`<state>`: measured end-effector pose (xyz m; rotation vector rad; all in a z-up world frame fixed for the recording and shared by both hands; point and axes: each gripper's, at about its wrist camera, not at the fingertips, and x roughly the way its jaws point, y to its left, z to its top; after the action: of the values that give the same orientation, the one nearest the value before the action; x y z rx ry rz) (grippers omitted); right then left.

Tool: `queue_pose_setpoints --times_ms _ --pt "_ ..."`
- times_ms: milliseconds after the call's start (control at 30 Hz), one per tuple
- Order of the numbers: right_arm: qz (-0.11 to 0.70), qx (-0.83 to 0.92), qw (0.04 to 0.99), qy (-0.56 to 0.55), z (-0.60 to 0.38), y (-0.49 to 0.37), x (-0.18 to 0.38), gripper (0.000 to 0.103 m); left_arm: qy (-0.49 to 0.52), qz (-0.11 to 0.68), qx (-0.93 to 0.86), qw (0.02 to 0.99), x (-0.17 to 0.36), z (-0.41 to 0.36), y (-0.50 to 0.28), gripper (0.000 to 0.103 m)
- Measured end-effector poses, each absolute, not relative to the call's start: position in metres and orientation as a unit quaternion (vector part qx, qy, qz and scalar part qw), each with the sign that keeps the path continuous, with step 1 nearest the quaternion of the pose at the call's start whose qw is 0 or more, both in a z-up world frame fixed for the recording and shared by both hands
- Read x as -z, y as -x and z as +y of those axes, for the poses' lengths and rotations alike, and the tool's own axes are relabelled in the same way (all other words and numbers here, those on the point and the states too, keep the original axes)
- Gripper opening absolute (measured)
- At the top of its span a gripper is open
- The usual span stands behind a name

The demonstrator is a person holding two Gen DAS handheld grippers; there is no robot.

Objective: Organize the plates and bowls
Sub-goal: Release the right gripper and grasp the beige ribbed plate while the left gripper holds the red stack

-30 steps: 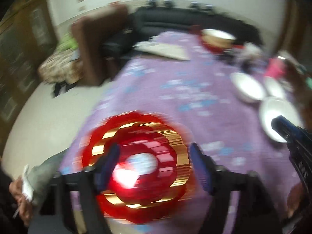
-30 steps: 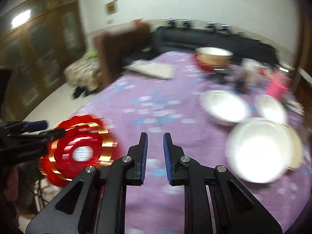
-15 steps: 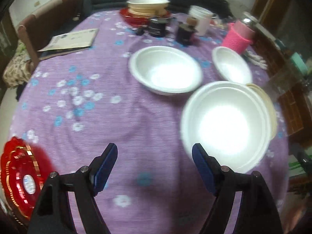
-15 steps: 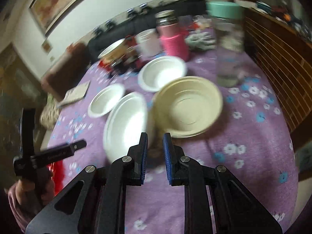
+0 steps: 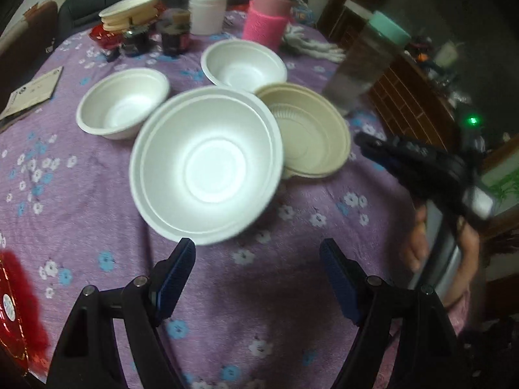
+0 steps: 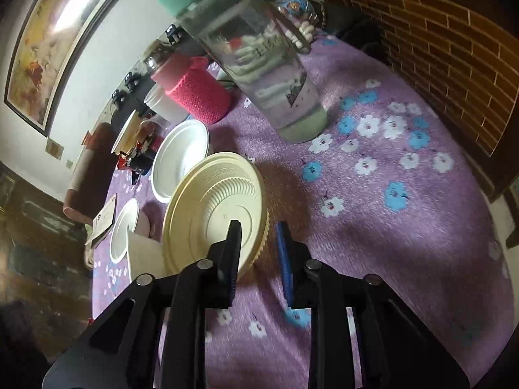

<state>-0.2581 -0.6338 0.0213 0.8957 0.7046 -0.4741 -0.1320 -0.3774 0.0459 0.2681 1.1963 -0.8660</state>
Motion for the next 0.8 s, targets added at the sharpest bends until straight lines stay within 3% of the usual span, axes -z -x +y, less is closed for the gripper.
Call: queue_pose_setpoints --times_ms 367,400,500,800 --pt "0.376 0.231 0.782 -0.440 -0.642 0.220 0.008 0.021 -0.105 0.558 0.352 0.744 -0.035 -0.365 0.123 0.079" --pt "0.377 0.229 0.781 -0.442 -0.641 0.221 0.009 0.013 -0.103 0.560 0.350 0.744 -0.035 -0.363 0.122 0.079" --pt "0.371 0.249 0.783 -0.432 -0.637 0.233 0.002 0.008 -0.097 0.564 0.346 0.743 -0.032 -0.358 0.120 0.079" --pt "0.392 0.260 0.799 -0.374 -0.602 0.315 -0.032 0.007 -0.105 0.579 0.356 0.726 -0.013 -0.345 0.139 0.079"
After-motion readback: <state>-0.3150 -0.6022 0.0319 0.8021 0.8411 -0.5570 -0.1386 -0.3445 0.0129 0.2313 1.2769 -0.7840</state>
